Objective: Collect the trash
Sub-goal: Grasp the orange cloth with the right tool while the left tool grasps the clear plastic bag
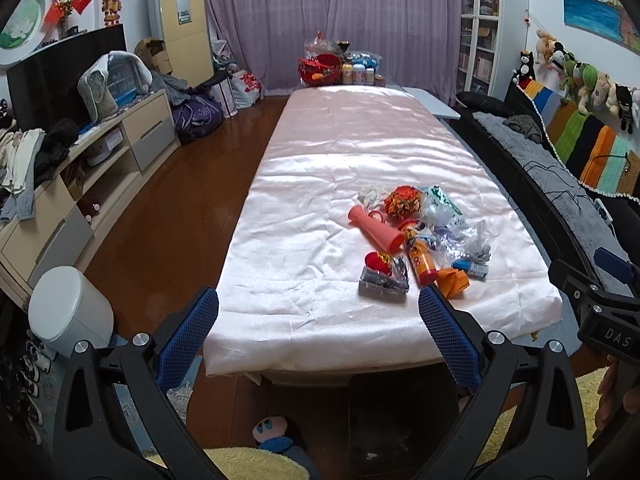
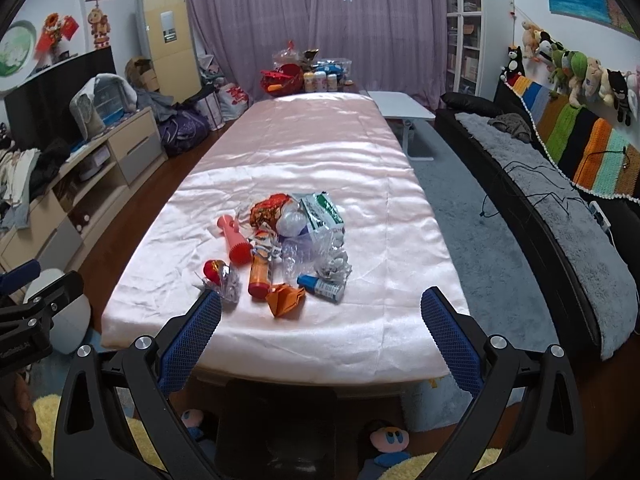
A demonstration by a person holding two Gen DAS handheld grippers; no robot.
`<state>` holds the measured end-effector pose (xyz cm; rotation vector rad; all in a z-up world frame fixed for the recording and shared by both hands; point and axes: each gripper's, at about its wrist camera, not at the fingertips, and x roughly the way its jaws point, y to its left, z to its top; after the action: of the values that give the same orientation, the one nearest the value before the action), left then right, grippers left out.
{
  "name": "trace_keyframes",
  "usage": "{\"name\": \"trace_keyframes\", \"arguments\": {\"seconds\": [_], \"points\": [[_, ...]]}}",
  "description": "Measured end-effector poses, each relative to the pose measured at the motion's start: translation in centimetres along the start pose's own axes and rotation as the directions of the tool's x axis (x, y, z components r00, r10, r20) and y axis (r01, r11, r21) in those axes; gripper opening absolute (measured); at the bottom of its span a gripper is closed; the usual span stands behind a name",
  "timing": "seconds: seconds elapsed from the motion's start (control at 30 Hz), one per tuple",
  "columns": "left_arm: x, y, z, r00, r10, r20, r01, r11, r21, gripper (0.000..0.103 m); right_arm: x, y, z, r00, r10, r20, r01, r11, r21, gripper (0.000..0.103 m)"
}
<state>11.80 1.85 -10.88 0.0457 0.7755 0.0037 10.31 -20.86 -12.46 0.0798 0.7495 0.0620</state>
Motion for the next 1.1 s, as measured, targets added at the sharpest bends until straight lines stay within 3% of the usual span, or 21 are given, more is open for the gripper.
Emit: {"name": "trace_keyframes", "arguments": {"seconds": [0.07,0.13,0.3,0.6,0.7,0.8,1.1], "points": [[1.9,0.1,-0.3,0.999,-0.004,-0.035,0.004,1.000,0.002,0.092,2.0,0.1,-0.6,0.999,0.032,-0.042,-0.032,0.999,-0.005,0.090],[3.7,0.2,-0.7,0.997,-0.006,-0.074,0.006,1.000,0.002,0.089,3.9,-0.2,-1.1,0.992,0.080,-0.093,-0.079,0.997,0.018,0.075],[7.1,-0.1,-1.5,0.988,-0.024,-0.151,0.028,0.999,0.026,0.084,8.1,0.7,-2.1,0.972,0.157,-0.175,-0.153,0.988,0.037,0.059],[10.9,-1.0,-1.7,0.973,-0.083,-0.214,0.094,0.995,0.041,0.083,13.9,1.3,-2.5,0.945,0.181,-0.272,-0.168,0.983,0.073,0.047],[12.0,-1.7,-1.4,0.967,-0.113,-0.229,0.125,0.991,0.039,0.083,14.7,1.2,-2.5,0.945,0.168,-0.282,-0.156,0.986,0.065,0.046],[13.2,-2.6,-1.1,0.959,-0.147,-0.244,0.161,0.986,0.039,0.083,14.9,1.2,-2.4,0.946,0.175,-0.272,-0.166,0.985,0.056,0.030],[16.3,-5.2,0.1,0.942,-0.200,-0.268,0.217,0.975,0.037,0.083,15.3,0.3,-1.5,0.948,0.170,-0.269,-0.178,0.984,-0.006,0.022]]}}
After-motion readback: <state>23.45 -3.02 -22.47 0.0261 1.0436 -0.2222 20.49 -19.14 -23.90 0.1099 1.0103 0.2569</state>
